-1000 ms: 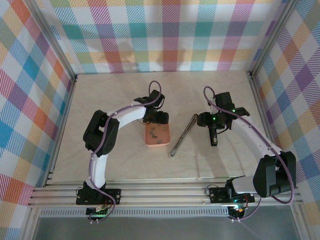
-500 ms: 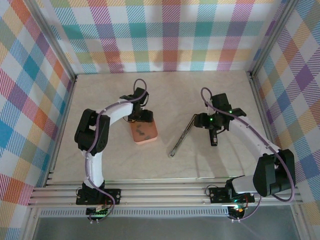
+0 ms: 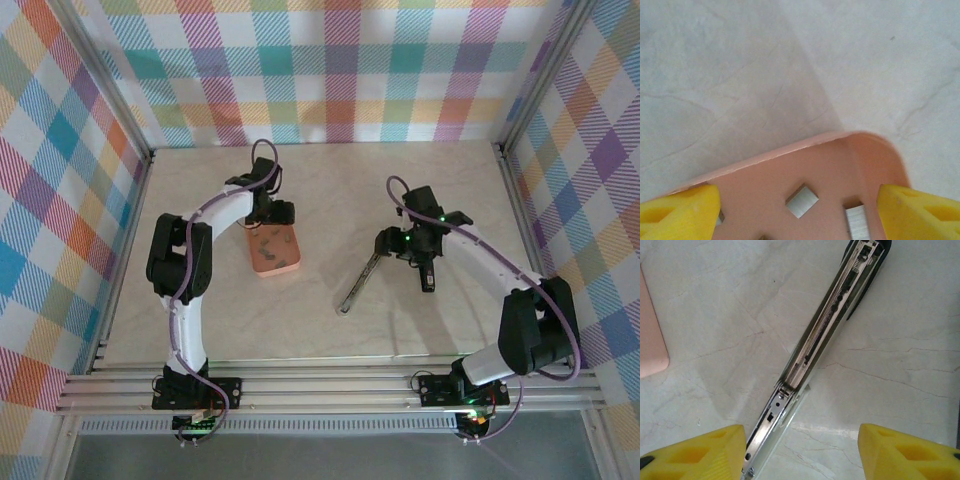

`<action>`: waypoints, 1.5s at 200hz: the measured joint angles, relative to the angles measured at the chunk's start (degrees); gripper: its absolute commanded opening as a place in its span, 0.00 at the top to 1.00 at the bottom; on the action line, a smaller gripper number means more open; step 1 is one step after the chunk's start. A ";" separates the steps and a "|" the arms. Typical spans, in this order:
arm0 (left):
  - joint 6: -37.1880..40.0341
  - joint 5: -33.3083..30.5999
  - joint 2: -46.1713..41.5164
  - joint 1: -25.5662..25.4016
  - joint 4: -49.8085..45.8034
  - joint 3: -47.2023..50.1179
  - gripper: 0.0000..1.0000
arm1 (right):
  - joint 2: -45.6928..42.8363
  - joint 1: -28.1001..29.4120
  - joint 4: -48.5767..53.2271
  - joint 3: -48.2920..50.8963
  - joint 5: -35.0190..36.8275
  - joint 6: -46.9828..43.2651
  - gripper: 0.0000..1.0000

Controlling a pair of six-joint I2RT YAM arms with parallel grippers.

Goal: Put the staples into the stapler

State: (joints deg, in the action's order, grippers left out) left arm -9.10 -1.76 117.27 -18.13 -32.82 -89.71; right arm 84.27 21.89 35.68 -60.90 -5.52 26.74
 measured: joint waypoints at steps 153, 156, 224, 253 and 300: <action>-4.04 15.41 -26.18 -8.74 7.08 26.77 0.20 | 13.64 1.62 1.92 -9.84 4.68 14.29 0.35; -4.24 15.39 -26.18 -8.74 7.10 27.02 0.20 | 14.01 1.68 2.01 -9.97 4.96 14.49 0.35; -6.38 14.60 -26.27 -8.61 7.93 28.44 0.20 | 21.86 2.34 2.51 -10.54 5.95 17.25 0.38; -6.56 14.58 -26.27 -8.61 7.96 28.94 0.21 | 25.27 3.15 2.27 -13.07 5.95 17.11 0.40; -6.73 14.56 -26.29 -8.61 7.96 29.62 0.20 | 28.55 3.32 2.51 -16.31 5.49 15.63 0.56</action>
State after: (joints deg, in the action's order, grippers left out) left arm -15.84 12.80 90.98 -26.74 -24.86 -60.10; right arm 112.81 25.21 38.20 -77.21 -0.03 42.37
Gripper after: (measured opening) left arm 0.795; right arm 0.468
